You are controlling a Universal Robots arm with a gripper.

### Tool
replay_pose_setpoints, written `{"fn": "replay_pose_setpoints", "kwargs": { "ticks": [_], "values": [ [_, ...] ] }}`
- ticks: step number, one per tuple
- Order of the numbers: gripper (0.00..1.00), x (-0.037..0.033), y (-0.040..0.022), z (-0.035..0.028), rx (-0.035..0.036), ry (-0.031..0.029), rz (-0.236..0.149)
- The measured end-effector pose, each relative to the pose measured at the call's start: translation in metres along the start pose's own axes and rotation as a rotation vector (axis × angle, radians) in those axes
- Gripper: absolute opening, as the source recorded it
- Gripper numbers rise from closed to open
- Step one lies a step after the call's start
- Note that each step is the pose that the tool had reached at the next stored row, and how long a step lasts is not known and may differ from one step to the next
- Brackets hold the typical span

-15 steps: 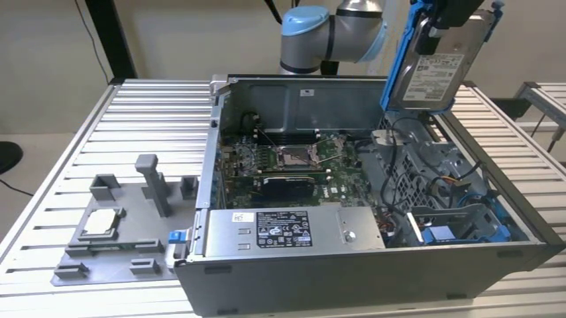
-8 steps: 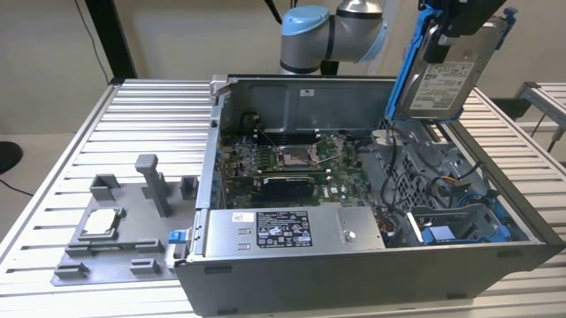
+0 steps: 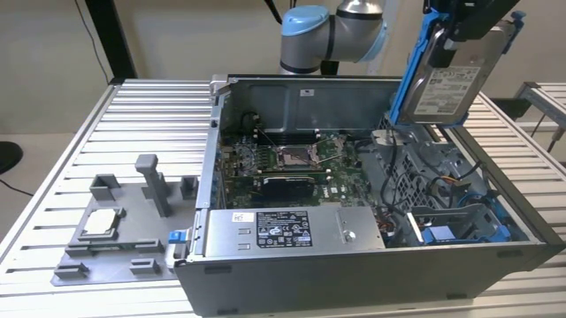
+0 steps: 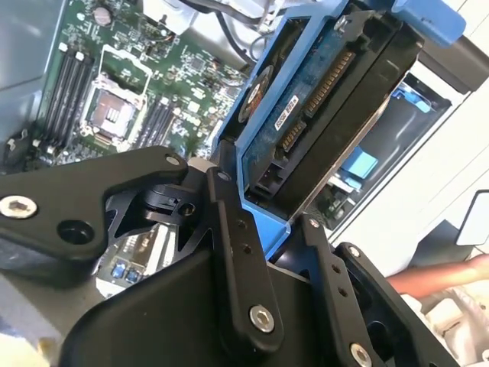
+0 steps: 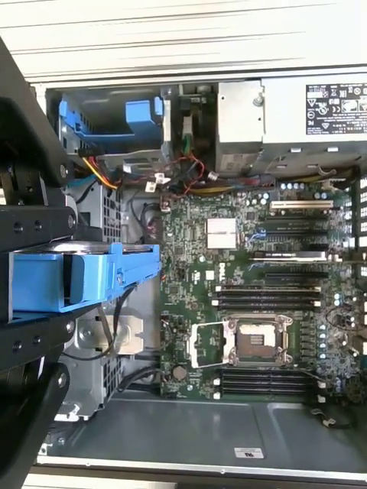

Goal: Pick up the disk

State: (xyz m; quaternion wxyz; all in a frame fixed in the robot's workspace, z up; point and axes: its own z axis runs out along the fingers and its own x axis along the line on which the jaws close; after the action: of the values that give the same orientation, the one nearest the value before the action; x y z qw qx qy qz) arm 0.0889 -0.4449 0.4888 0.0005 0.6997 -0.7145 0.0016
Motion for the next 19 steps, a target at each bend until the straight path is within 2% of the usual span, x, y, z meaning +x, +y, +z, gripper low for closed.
{"fn": "replay_pose_setpoints", "kwargs": {
  "ticks": [10,19],
  "values": [
    [0.0,0.0119,-0.0047,0.0004,0.0,0.0008,0.01],
    [0.0,0.0306,-0.007,0.002,-0.0001,0.0008,0.018]
  ]
}}
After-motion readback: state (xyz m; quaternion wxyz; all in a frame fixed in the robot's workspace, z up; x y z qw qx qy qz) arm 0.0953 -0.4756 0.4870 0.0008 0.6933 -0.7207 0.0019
